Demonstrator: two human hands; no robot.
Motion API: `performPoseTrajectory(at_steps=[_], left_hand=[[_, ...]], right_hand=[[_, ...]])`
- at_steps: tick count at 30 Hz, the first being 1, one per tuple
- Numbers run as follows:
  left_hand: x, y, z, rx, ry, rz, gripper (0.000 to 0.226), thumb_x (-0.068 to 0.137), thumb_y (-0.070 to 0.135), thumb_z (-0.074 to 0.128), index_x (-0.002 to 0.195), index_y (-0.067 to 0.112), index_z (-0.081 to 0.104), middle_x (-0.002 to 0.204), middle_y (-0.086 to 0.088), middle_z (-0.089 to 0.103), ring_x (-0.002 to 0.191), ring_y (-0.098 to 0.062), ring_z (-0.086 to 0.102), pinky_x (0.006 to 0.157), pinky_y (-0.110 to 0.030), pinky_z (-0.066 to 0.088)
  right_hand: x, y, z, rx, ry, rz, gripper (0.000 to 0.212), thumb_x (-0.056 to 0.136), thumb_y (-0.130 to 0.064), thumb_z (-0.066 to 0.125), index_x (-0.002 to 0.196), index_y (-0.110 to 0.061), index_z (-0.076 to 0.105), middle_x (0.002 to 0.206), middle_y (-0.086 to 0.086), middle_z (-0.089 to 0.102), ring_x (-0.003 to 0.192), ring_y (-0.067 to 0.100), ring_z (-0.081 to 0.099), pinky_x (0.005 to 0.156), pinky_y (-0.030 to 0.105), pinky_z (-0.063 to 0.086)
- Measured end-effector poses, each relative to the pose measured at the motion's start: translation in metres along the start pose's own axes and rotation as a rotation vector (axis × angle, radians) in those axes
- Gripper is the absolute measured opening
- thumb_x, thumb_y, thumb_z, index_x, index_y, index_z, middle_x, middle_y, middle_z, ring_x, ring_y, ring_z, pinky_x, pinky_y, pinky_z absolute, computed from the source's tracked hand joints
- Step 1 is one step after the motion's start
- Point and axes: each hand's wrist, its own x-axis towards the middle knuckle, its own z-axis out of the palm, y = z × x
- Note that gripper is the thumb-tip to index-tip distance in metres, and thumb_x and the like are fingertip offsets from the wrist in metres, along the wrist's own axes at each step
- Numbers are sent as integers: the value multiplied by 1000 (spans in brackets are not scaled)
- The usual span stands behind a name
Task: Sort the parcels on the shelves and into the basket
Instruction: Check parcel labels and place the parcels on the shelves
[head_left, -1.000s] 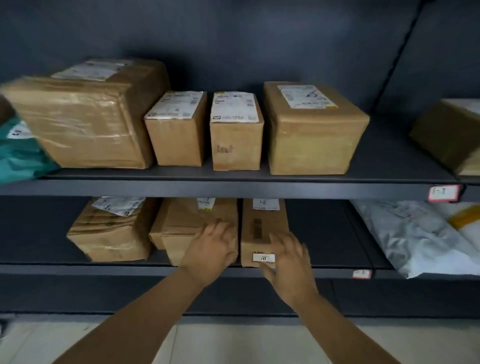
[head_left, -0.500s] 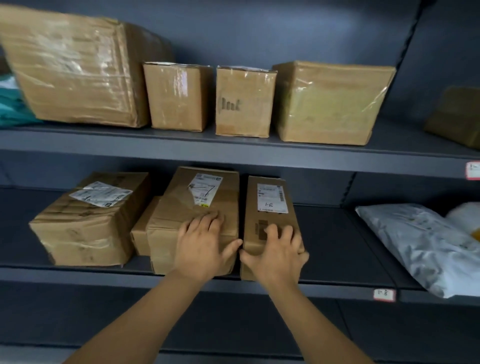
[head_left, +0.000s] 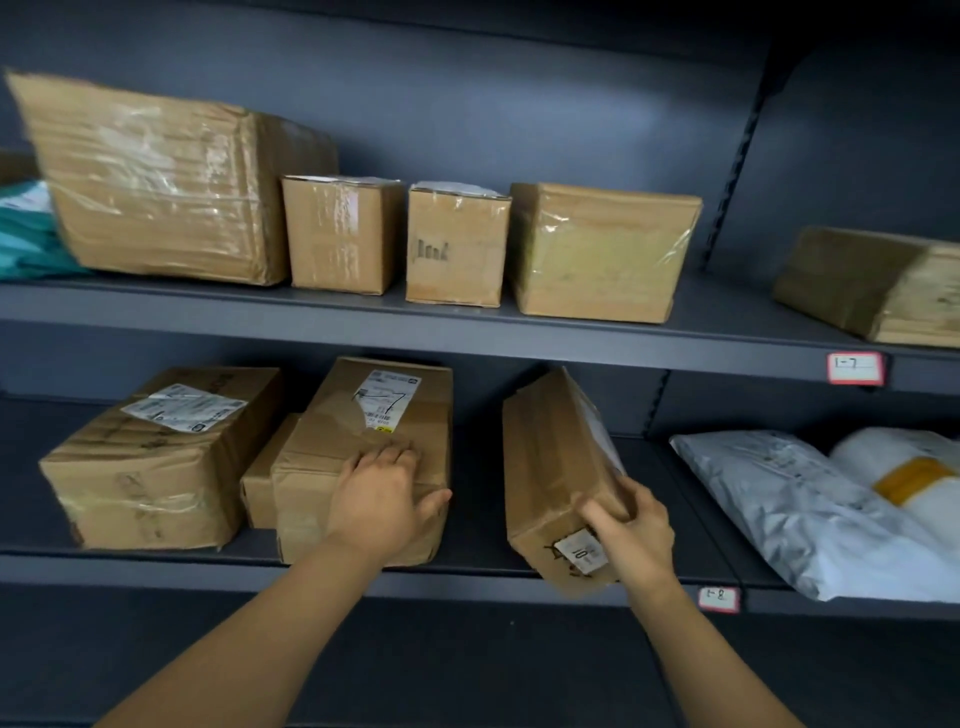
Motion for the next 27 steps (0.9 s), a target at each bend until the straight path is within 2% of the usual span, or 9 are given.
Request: performPoseTrajectory(at_steps=[3, 6, 8, 11, 15, 17, 21, 25, 27], left_hand=[[0, 2, -3, 1, -22, -6, 67, 89, 63, 41, 142, 23, 36, 149, 5, 35, 138, -14, 29, 113, -33, 18], [-1, 2, -3, -16, -27, -10, 67, 89, 62, 42, 143, 22, 36, 150, 4, 35, 139, -14, 28, 114, -33, 17], [-2, 3, -3, -24, -29, -12, 66, 89, 61, 42, 143, 22, 36, 150, 4, 34, 139, -14, 28, 114, -32, 17], [-1, 3, -3, -16, -35, -17, 66, 90, 62, 42, 143, 24, 35, 151, 5, 33, 139, -13, 28, 114, -31, 17], [1, 4, -1, -25, -23, -21, 66, 89, 60, 45, 142, 21, 39, 149, 3, 38, 137, -15, 32, 114, -32, 19], [1, 5, 0, -25, -14, -17, 66, 88, 59, 47, 141, 20, 40, 148, 2, 39, 136, -15, 34, 113, -31, 20], [1, 4, -2, -31, -33, -11, 67, 88, 60, 46, 142, 21, 39, 148, 3, 38, 136, -14, 34, 114, -32, 22], [2, 2, -3, -33, -39, -2, 67, 89, 60, 45, 142, 21, 38, 149, 3, 37, 136, -14, 33, 114, -32, 22], [2, 2, -4, -23, -36, -1, 67, 89, 60, 44, 143, 21, 37, 150, 3, 36, 136, -14, 33, 114, -32, 22]], right_hand=[[-2, 0, -3, -212, 6, -127, 77, 64, -52, 77, 133, -31, 49, 140, -5, 38, 134, 19, 24, 107, 46, 33], [-11, 0, 2, -687, -30, -380, 81, 63, -64, 67, 136, -38, 43, 145, -12, 31, 137, 15, 15, 109, 46, 27], [-16, 4, 9, -889, -39, -514, 82, 63, -69, 59, 137, -38, 41, 147, -13, 28, 139, 15, 12, 107, 45, 24], [-18, 3, 16, -951, -6, -550, 81, 57, -70, 58, 129, -33, 53, 140, -8, 42, 135, 21, 25, 99, 49, 31], [-19, -4, 27, -1037, 32, -710, 71, 39, -63, 68, 97, -23, 70, 113, 1, 63, 113, 27, 51, 79, 55, 43], [-24, -6, 36, -1137, -7, -857, 67, 35, -54, 76, 90, -19, 70, 110, 6, 63, 113, 28, 46, 83, 59, 38], [-29, 4, 50, -1324, -88, -1049, 62, 43, -43, 83, 95, -12, 69, 117, 13, 59, 118, 30, 39, 91, 64, 25], [-25, 1, 44, -1243, -66, -1018, 65, 33, -46, 82, 88, -13, 70, 111, 10, 63, 113, 28, 43, 88, 61, 31], [-19, -4, 33, -1177, -29, -899, 65, 36, -53, 75, 91, -19, 70, 111, 3, 63, 114, 26, 43, 87, 58, 35]])
